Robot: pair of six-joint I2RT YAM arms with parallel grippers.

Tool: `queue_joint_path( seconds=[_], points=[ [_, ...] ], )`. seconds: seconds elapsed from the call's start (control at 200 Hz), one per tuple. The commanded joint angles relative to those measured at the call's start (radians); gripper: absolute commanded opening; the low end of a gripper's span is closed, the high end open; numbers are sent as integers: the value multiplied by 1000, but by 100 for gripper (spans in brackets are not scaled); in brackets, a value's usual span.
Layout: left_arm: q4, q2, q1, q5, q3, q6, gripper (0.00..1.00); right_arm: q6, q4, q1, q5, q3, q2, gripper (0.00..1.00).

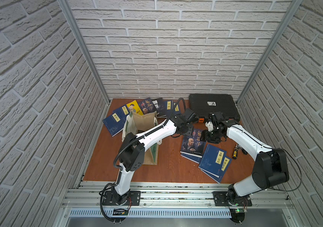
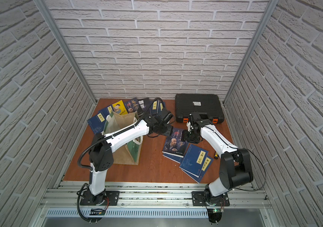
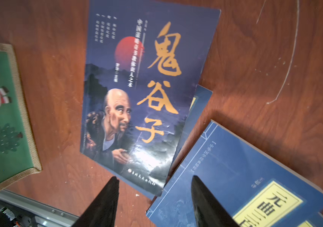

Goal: Put the books into the canvas bag
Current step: Pick up the book from the book.

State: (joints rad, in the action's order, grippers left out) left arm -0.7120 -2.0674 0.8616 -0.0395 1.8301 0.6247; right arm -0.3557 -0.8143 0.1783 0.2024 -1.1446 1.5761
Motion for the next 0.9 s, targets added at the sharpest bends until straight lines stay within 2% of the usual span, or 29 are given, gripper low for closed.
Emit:
queue_joint_path(
  seconds=[0.0,0.2,0.46,0.72,0.785,0.895],
  points=[
    [116,-82,-44,97,41,60,61,-1,112,-20,30,16,53,59],
    [226,-176,-100,195,11,108,64,-4,189,-23,78,17,153,57],
    [492,-189,-149,386,-158,210,62,1,217,-24,92,25,234,52],
    [776,-147,-171,584,-326,342,59,-19,248,-23,113,52,256,34],
    [819,-126,-172,622,-350,361,56,-24,255,-25,123,58,259,31],
    [845,-86,-173,655,-376,368,43,-31,262,-26,137,66,260,30]
  ],
)
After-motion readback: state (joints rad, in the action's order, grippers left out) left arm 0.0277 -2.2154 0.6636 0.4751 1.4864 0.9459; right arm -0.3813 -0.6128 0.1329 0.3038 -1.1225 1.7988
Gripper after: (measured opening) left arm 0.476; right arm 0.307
